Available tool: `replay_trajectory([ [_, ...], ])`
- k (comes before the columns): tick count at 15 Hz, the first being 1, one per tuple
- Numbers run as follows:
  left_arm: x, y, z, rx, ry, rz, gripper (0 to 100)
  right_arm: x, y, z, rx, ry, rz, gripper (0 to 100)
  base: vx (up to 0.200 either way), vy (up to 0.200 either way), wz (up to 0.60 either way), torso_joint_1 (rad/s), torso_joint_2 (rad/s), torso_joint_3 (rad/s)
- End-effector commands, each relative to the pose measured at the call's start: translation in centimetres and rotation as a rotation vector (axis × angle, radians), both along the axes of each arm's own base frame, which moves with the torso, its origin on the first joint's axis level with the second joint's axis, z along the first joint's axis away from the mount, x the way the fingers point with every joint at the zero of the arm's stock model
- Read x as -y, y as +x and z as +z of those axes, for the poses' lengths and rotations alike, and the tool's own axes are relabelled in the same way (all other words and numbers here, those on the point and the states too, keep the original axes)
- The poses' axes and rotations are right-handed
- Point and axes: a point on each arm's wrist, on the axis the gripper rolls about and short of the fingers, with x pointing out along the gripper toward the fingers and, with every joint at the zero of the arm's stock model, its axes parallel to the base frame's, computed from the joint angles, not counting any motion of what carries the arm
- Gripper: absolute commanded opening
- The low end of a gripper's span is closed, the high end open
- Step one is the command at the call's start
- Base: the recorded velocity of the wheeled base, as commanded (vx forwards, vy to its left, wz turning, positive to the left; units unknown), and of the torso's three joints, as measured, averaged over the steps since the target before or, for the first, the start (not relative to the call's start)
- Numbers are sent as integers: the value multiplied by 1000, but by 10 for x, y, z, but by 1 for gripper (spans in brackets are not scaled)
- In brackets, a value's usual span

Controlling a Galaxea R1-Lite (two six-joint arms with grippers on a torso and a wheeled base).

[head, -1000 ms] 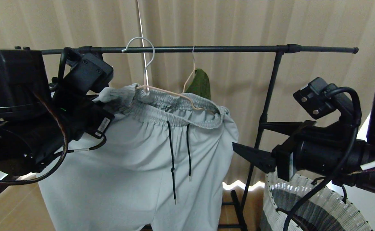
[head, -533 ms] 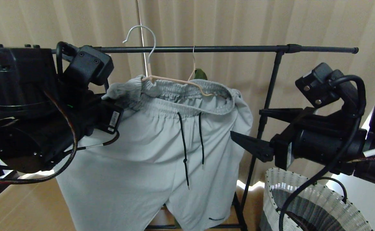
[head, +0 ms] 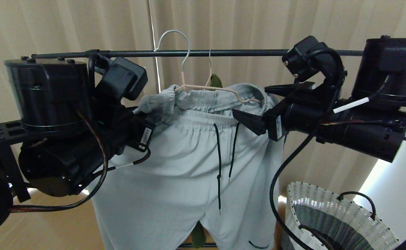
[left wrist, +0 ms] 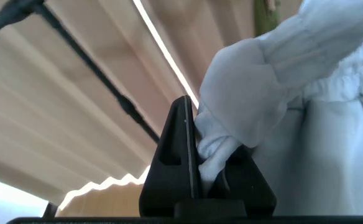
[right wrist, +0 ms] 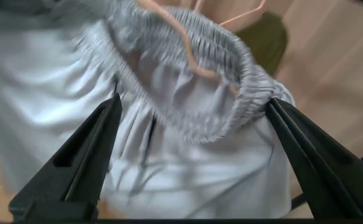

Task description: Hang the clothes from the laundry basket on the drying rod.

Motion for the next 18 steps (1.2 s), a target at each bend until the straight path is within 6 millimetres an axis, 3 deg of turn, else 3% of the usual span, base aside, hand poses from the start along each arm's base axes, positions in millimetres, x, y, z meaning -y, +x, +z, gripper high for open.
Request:
replay_trajectory([
  [1, 5, -4, -1, -2, 5, -25, 0, -10, 14, -8, -12, -27, -2, 100, 0, 0, 0, 0, 0, 0],
  [14, 7, -20, -4, 3, 7, -106, 0, -13, 38, -12, 7, -63, -31, 100, 0, 0, 0, 0, 0, 0],
  [18, 6, -20, -4, 4, 9, -103, 0, -13, 36, -11, 9, -60, -25, 100, 0, 0, 0, 0, 0, 0],
])
